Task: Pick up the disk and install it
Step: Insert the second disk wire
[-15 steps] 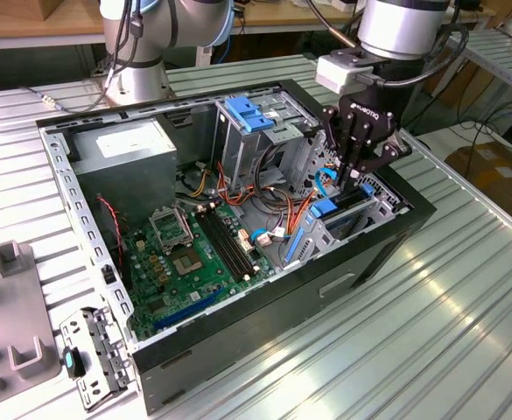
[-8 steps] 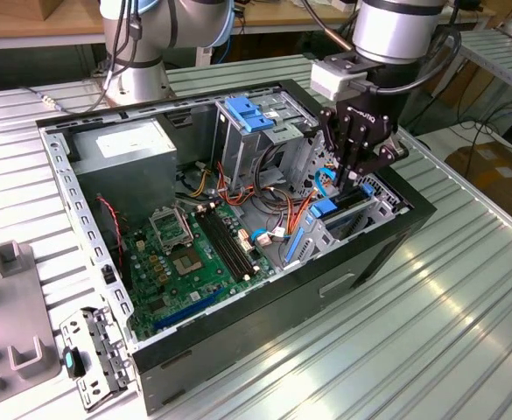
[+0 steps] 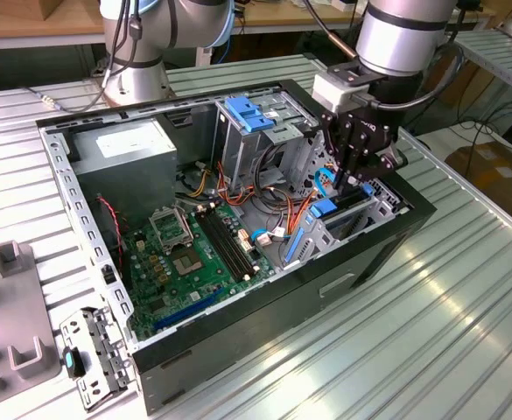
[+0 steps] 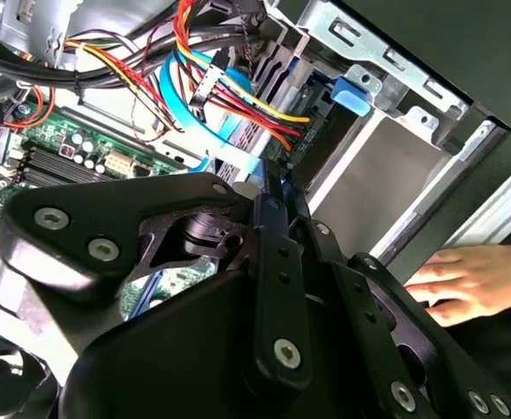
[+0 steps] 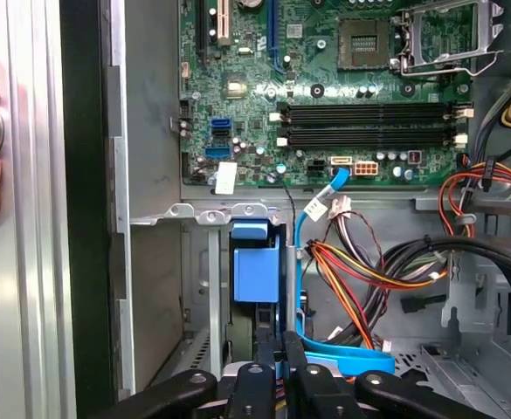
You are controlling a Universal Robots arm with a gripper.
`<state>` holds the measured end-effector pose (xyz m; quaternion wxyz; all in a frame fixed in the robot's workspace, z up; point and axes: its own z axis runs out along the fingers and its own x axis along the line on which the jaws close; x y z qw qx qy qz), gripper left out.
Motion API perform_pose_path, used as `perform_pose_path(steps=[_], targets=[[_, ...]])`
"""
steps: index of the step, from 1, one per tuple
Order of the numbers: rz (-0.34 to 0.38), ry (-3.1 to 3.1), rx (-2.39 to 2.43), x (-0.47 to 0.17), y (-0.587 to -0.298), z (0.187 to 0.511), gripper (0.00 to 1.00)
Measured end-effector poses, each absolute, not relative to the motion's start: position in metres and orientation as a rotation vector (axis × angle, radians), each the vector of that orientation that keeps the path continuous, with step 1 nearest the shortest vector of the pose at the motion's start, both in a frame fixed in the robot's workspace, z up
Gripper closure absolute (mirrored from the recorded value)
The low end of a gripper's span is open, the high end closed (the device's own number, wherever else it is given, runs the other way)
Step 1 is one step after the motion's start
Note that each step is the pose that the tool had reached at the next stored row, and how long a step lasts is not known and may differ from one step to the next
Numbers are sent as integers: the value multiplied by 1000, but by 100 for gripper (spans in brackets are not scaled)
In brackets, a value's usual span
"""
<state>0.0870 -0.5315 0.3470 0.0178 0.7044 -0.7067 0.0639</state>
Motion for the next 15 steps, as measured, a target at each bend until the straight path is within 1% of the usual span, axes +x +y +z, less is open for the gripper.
perform_pose_path(steps=[3,11,15], targets=[[215,-2210,2199,87,-532,347,84],[204,-2219,2207,82,-533,346,84],[153,-2250,2230,81,-542,346,84]])
